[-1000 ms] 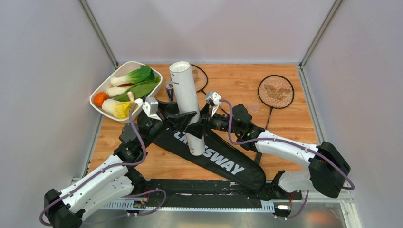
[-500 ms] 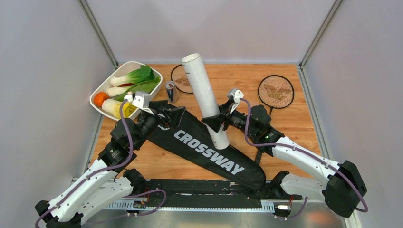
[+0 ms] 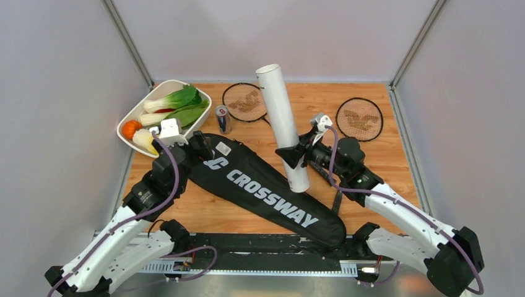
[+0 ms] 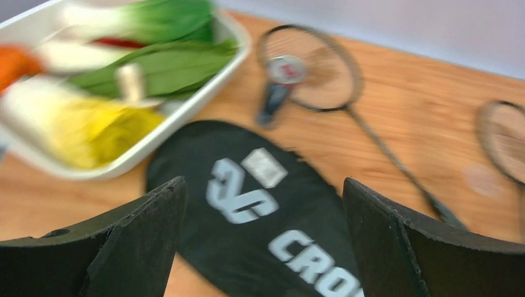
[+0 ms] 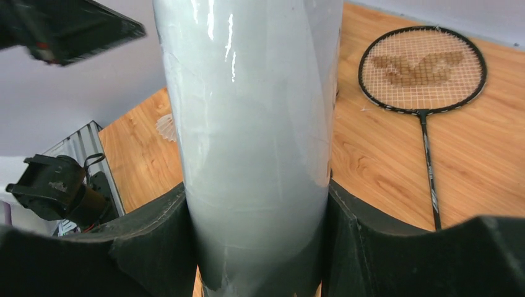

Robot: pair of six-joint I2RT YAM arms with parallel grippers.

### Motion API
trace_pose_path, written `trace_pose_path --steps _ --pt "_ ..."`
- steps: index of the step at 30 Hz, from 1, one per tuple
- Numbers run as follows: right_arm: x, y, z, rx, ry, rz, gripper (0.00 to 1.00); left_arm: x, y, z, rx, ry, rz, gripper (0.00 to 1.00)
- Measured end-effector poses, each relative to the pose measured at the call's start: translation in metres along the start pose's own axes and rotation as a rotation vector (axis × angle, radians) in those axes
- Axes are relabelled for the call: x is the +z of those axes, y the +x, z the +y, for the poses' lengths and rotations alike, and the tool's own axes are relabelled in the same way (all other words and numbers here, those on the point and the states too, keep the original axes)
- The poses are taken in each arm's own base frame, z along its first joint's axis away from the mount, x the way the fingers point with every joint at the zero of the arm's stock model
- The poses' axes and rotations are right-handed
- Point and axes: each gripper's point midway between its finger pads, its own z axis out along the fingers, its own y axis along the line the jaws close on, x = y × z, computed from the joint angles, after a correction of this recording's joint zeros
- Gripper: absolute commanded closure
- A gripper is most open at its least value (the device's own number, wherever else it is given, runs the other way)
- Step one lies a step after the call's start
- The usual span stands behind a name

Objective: Pack up the badminton gear

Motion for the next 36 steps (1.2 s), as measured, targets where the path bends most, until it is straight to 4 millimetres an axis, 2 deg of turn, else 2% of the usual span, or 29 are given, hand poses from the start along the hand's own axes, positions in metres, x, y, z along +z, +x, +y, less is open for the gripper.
trace_pose_path --steps 4,7,9,12,14,19,22,24,29,34,36 --pt "-0.015 -0.015 0.005 -0.012 0.006 -0.046 0.59 0.015 0.029 0.074 -0.01 -0.365 0.086 0.02" --pt "-0.023 -0.025 0.01 -0.023 -0.002 -0.077 0.58 0.016 0.061 0.125 -0.041 -0.589 0.165 0.09" --pt "-0.026 -0.03 0.012 -0.028 -0.004 -0.092 0.58 0.009 0.089 0.151 -0.043 -0.717 0.233 0.16" --pt "-0.03 -0.032 0.013 -0.034 0.0 -0.096 0.58 -0.003 0.126 0.172 -0.035 -0.845 0.316 0.22" --pt "-0.031 -0.03 0.012 -0.037 0.002 -0.09 0.58 -0.009 0.141 0.18 -0.051 -0.898 0.338 0.27" --pt "-0.031 -0.022 0.009 -0.05 0.011 -0.06 0.57 -0.021 0.165 0.19 -0.177 -0.988 0.32 0.29" --pt "-0.031 -0.02 0.008 -0.062 0.014 -0.051 0.56 -0.022 0.169 0.191 -0.212 -0.994 0.3 0.43" --pt "-0.03 -0.018 0.007 -0.069 0.017 -0.045 0.55 -0.021 0.169 0.192 -0.222 -0.997 0.289 0.46" --pt "-0.03 -0.017 0.004 -0.081 0.026 -0.039 0.55 -0.021 0.174 0.192 -0.216 -0.999 0.311 0.47" --pt "-0.03 -0.015 -0.001 -0.086 0.04 -0.032 0.54 -0.026 0.189 0.192 -0.212 -0.987 0.357 0.47" --pt "-0.03 -0.014 -0.002 -0.085 0.044 -0.029 0.54 -0.027 0.194 0.191 -0.211 -0.975 0.372 0.5"
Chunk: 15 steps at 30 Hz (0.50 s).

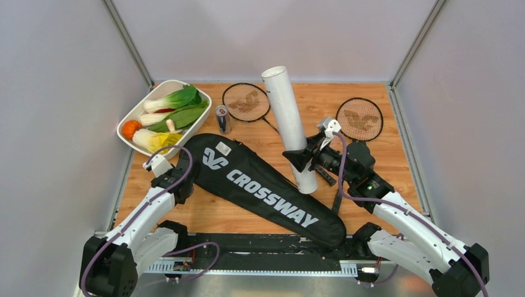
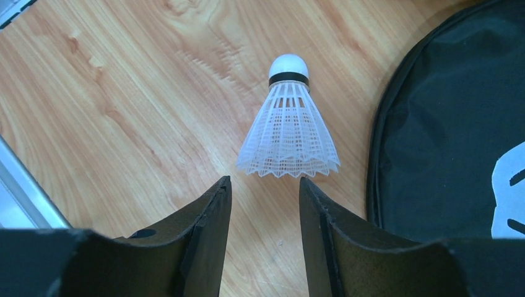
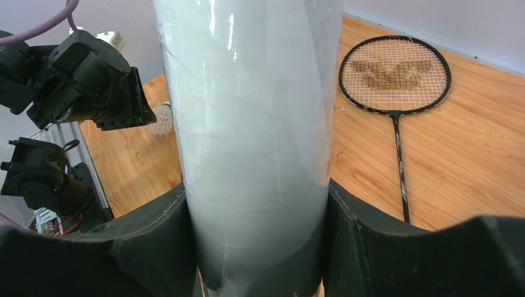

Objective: Pack up the badminton gear

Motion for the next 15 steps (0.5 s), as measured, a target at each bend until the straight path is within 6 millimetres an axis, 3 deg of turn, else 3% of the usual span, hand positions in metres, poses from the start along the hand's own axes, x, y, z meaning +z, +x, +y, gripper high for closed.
trace_pose_path --steps 8,15 --pt "0.0 0.001 -0.002 -0.001 0.007 0.004 0.53 0.013 0.004 0.001 -0.001 -0.045 0.009 0.54" --pt "-0.001 0.0 -0.004 -0.005 0.012 0.0 0.53 0.029 -0.002 0.001 -0.044 -0.08 0.022 0.44"
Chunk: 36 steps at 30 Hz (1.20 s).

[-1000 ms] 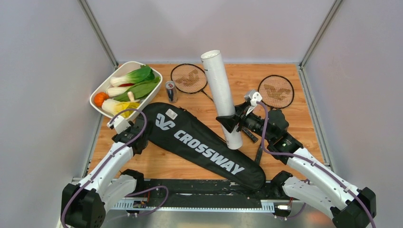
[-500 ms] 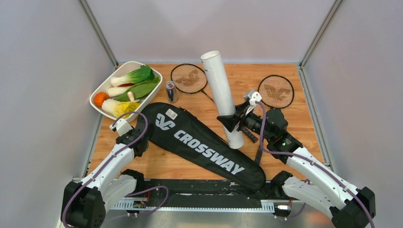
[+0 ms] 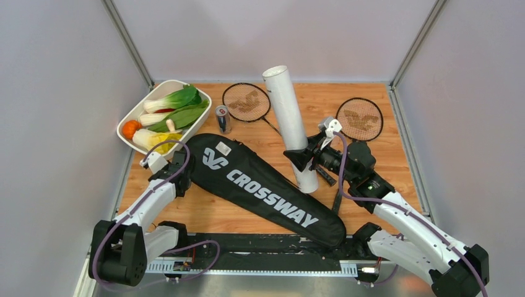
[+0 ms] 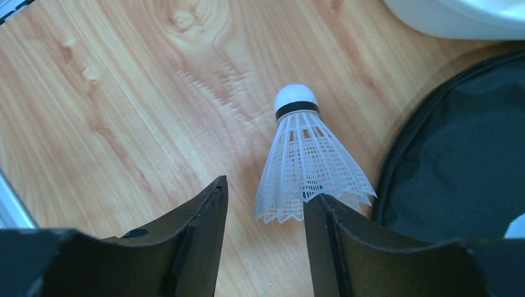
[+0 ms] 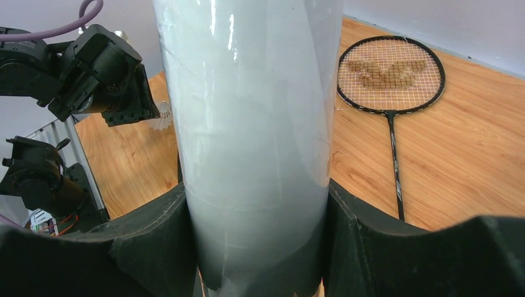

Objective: Pack up the badminton gear

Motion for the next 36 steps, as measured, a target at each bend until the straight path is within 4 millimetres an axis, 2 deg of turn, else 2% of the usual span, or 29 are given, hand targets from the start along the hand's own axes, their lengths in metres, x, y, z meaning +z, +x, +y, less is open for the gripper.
trace_pose_path --steps 4,8,10,12,13,15,18,20,23,28,30,33,36 --pt "0.0 0.0 -0.001 -0.001 0.002 0.0 0.53 0.001 -0.005 -0.01 -0.012 0.038 -0.011 0.45" --pt "0.0 0.0 -0.001 -0.001 0.002 0.0 0.53 0.004 -0.008 -0.017 -0.032 0.056 -0.016 0.52" --pt "0.0 0.0 -0.001 -0.001 0.004 -0.001 0.53 0.007 -0.006 -0.019 -0.03 0.051 -0.014 0.63" --pt "-0.001 -0.001 -0.002 -0.001 0.007 -0.004 0.53 0.009 -0.003 -0.018 -0.023 0.04 -0.006 0.78" --pt "-0.002 -0.002 -0.002 -0.002 0.008 -0.007 0.53 0.01 -0.002 -0.018 -0.024 0.035 -0.004 0.9" --pt "-0.003 -0.005 -0.003 -0.005 0.01 -0.016 0.53 0.01 0.0 -0.016 -0.02 0.025 0.003 0.99" --pt "-0.005 -0.008 -0.003 -0.008 0.012 -0.027 0.53 0.006 -0.001 -0.015 -0.032 0.024 0.017 1.0" --pt "-0.006 -0.005 -0.004 -0.007 0.016 -0.022 0.53 -0.003 -0.007 -0.02 -0.068 0.054 0.032 1.0" --pt "-0.006 0.004 -0.008 -0.011 0.022 -0.004 0.53 -0.031 -0.031 -0.039 -0.184 0.174 0.044 1.0" --pt "-0.007 0.022 -0.009 -0.037 0.007 0.015 0.54 -0.105 -0.094 -0.072 -0.424 0.497 0.021 1.0" --pt "-0.006 0.026 -0.008 -0.063 -0.016 0.003 0.55 -0.133 -0.113 -0.08 -0.487 0.624 0.02 1.0" --pt "-0.006 0.038 -0.004 -0.112 -0.066 -0.025 0.55 -0.173 -0.126 -0.098 -0.52 0.835 0.055 1.0" --pt "-0.009 0.051 0.001 -0.19 -0.122 -0.051 0.57 -0.209 -0.124 -0.118 -0.472 1.026 0.141 1.0"
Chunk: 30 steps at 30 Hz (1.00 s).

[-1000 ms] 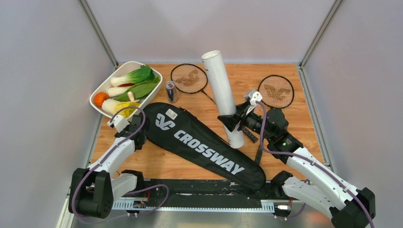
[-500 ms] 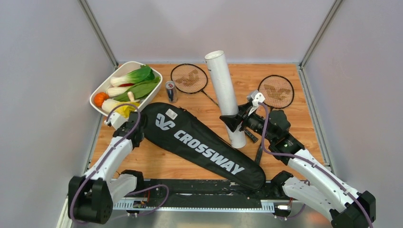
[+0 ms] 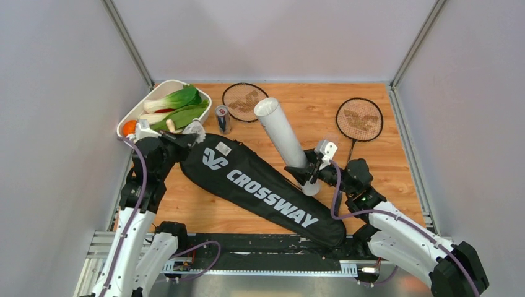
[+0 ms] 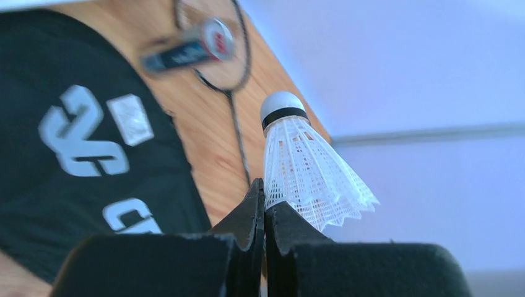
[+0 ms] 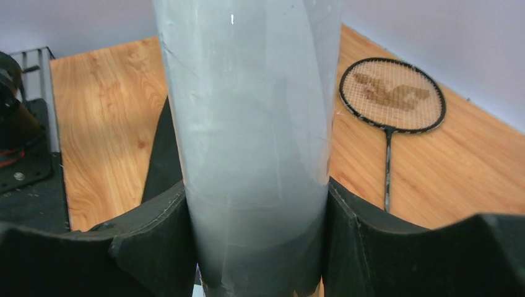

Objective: Pack up the badminton gear

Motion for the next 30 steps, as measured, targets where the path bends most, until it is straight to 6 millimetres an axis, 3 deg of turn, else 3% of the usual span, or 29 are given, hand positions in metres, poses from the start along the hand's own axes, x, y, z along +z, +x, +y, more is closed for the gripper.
trace_pose_path --steps 4,8,12,21,26,30 --pt "0.001 0.003 -0.008 -0.138 0.011 -0.015 0.56 -0.006 0.032 -0.048 0.075 0.177 0.251 1.0" --pt "0.005 0.006 -0.032 -0.309 0.079 0.02 0.53 -0.021 0.057 -0.088 0.167 0.36 0.478 1.0" --pt "0.001 0.007 -0.056 -0.463 0.139 0.057 0.53 -0.047 0.074 -0.1 0.219 0.483 0.626 1.0" --pt "-0.007 -0.01 -0.093 -0.778 0.26 0.085 0.53 -0.094 0.083 -0.124 0.22 0.677 0.783 1.0" --pt "-0.009 -0.006 -0.107 -0.884 0.288 0.144 0.54 -0.105 0.087 -0.128 0.194 0.728 0.849 1.0" --pt "-0.008 -0.01 -0.108 -0.925 0.282 0.143 0.56 -0.107 0.089 -0.128 0.196 0.738 0.874 1.0"
